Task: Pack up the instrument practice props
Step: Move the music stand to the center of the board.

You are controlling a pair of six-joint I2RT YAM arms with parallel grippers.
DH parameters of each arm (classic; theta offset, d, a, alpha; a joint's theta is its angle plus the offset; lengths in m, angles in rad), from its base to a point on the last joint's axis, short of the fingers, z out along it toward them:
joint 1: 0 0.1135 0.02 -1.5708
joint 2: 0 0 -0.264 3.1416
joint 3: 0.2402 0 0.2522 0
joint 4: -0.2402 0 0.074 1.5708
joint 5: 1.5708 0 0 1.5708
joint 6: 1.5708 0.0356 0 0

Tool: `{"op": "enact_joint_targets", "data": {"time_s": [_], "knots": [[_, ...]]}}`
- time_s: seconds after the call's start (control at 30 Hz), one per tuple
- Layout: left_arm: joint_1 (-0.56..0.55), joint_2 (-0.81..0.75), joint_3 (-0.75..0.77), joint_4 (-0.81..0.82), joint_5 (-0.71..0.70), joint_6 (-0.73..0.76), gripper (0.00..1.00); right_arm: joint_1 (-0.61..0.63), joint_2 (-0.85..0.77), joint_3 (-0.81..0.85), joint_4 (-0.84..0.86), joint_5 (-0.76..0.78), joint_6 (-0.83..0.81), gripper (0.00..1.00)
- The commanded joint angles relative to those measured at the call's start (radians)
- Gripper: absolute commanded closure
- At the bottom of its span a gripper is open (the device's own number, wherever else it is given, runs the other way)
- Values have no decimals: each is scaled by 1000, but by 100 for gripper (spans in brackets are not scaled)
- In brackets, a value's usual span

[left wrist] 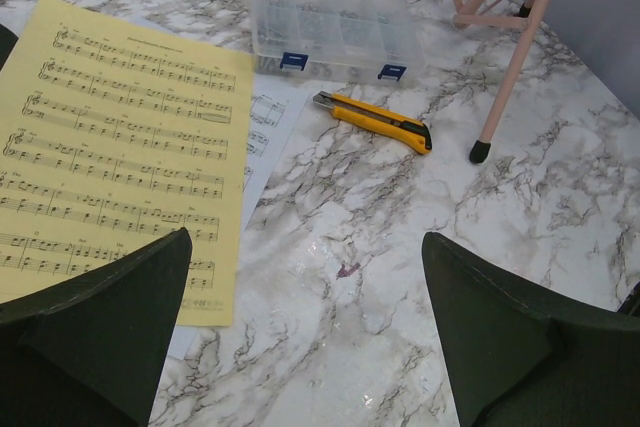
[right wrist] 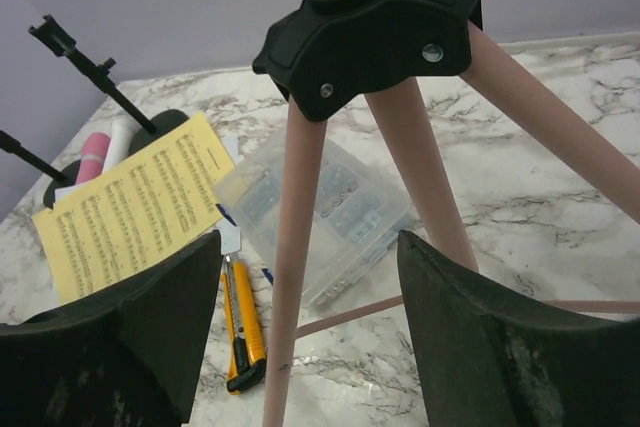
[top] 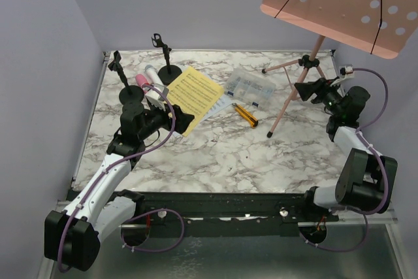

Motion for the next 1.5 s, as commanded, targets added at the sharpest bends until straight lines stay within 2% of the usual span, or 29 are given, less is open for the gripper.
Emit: {"op": "enact_joint_targets", "data": {"time_s": [0.0,0.1,0.3,0.43,0.57,0.7,0.8,1.03,1.23,1.33,1.47], "knots": [[-4,-7,-10,19,18,9,1,32,55,60,-58,66,-2,29],[-4,-7,-11,18,15,12,1,43,90,103,-82,65,-6,40],[-4,-9,-11,16,12,16,1,46,99,111,-95,25,-27,71],[-5,-9,-10,14,21,17,1,46,67,81,-119,-19,-55,88],[-5,-6,-8,16,36,14,1,46,15,73,-194,-47,-76,96],[-7,-3,-8,14,43,13,1,46,-50,75,-284,-54,-87,100],[-7,-2,-7,16,52,7,1,46,-71,90,-389,-68,-73,100],[-21,9,-9,39,114,-16,1,46,-136,62,-496,-106,-74,100],[-54,54,-32,205,225,-176,1,46,-179,35,-590,-156,-65,100],[-107,95,-13,274,228,-276,2,46,-206,27,-635,-176,-67,100],[-257,137,38,313,95,-303,1,46,-253,9,-683,-192,-77,100]]}}
